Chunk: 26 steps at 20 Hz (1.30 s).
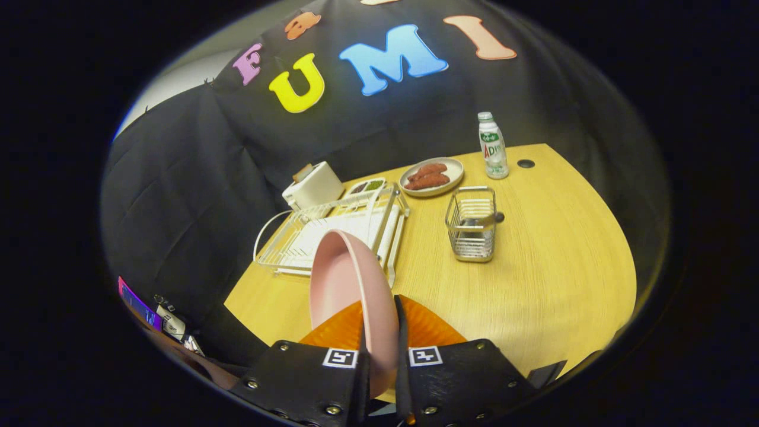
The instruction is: Take the plate from the dish rack, then take the spoon from the basket and place it into the plate.
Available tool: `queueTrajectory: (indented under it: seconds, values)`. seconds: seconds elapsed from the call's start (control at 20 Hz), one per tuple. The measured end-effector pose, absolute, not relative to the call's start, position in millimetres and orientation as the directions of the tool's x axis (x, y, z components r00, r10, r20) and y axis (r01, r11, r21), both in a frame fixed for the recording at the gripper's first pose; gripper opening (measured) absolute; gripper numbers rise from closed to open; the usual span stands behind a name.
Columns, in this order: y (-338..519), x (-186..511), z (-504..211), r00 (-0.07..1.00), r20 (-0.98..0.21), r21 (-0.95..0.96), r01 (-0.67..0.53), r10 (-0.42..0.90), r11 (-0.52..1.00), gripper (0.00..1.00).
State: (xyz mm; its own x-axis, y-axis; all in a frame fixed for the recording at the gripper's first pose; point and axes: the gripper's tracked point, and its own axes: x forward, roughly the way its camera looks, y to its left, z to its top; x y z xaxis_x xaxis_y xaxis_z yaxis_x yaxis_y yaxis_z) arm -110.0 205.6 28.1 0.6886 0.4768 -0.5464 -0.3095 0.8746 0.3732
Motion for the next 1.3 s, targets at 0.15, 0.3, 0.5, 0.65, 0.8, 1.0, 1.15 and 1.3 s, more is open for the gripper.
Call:
queueTrajectory:
  seconds: [0.15, 0.3, 0.5, 0.65, 0.8, 1.0, 1.15, 1.3]
  values:
    - [213.2, -112.8, 0.6, 0.652, -0.575, 0.402, -0.302, 0.495, 0.864, 0.17]
    - [222.6, -108.7, -23.4, 0.616, -0.597, 0.438, -0.288, 0.515, 0.852, 0.18]
    - [240.4, -106.6, -43.4, 0.561, -0.615, 0.514, -0.247, 0.554, 0.821, 0.18]
    - [248.8, -106.3, -53.3, 0.538, -0.61, 0.556, -0.233, 0.582, 0.798, 0.18]
    - [233.9, -99.5, -63.0, 0.555, -0.643, 0.519, -0.19, 0.527, 0.833, 0.25]
    - [210.9, -94.1, -58.7, 0.594, -0.649, 0.474, -0.172, 0.475, 0.863, 0.31]
    - [197.8, -87.3, -41.3, 0.666, -0.614, 0.399, -0.201, 0.423, 0.895, 0.38]
    - [185.4, -81.9, 2.2, 0.78, -0.48, 0.312, -0.278, 0.403, 0.909, 0.38]
